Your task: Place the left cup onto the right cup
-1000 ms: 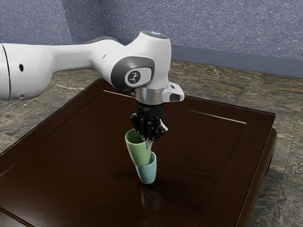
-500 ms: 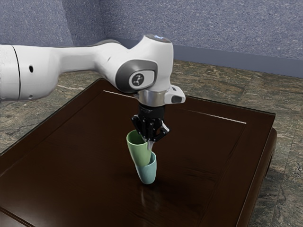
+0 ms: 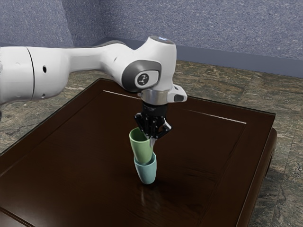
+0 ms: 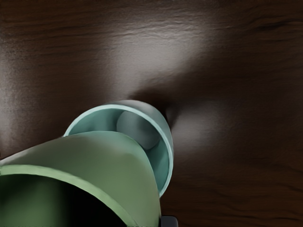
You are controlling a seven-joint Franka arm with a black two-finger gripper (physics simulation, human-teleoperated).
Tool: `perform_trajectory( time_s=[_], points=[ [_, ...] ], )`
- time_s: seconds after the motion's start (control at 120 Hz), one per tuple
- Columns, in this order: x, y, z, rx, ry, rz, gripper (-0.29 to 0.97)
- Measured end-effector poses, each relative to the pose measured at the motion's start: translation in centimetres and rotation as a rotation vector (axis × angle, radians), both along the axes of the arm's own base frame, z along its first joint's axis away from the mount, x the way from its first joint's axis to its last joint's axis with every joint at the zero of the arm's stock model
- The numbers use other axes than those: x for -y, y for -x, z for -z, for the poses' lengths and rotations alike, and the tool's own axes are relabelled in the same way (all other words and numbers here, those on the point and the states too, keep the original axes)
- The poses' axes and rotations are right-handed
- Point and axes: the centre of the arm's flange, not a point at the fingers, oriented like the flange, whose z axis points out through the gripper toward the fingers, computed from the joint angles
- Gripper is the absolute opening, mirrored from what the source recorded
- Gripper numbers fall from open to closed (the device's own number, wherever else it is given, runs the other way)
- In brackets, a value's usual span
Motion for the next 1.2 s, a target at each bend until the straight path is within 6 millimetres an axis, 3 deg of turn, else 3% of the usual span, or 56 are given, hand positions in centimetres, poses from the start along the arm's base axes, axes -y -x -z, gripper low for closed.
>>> perform_trajectory(
  time_s=[0.4, 0.625, 0.767, 1.2],
  points=[
    [-0.2, -1.3, 1.4, -0.012, -0.012, 0.002, -0.10],
    [0.4, -1.2, 0.7, -0.023, -0.008, 0.004, 0.33],
    [0.6, -0.9, 0.5, -0.034, -0.011, -0.001, 0.50],
    [0.5, 1.2, -6.2, 0.055, -0.018, -0.012, 0.66]
  ],
)
